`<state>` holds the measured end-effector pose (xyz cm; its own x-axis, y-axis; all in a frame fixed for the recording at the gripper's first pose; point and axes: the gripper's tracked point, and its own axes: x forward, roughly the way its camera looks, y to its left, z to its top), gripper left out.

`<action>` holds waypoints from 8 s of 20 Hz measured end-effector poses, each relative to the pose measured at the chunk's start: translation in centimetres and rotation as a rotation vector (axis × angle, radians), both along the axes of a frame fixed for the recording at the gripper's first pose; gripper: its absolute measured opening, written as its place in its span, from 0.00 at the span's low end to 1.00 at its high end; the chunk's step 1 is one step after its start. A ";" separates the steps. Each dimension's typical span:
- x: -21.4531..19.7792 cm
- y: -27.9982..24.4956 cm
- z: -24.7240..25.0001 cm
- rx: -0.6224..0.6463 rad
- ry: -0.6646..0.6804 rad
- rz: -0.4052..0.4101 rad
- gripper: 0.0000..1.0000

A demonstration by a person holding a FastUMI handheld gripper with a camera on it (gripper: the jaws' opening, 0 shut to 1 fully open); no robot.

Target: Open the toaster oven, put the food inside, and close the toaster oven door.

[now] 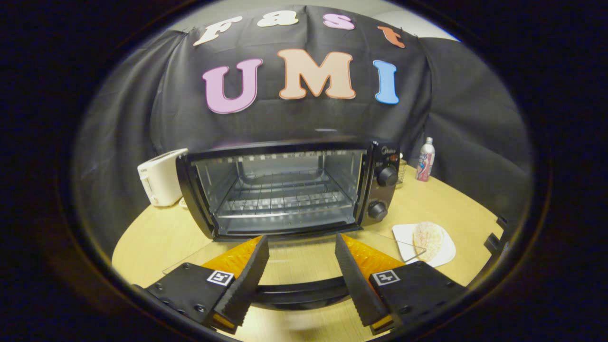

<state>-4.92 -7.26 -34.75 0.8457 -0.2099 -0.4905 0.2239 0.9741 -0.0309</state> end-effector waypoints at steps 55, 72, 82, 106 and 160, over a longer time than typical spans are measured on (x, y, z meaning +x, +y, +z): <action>-3.9 -23.3 -4.4 0.150 0.199 -0.556 0.68; 4.5 -3.1 1.3 0.263 0.059 -0.151 0.67; 12.7 -2.2 -0.5 0.203 0.062 -0.047 0.68; 3.5 -1.7 5.6 -0.026 0.004 0.008 0.99; -5.1 2.2 2.1 0.053 0.051 0.038 0.99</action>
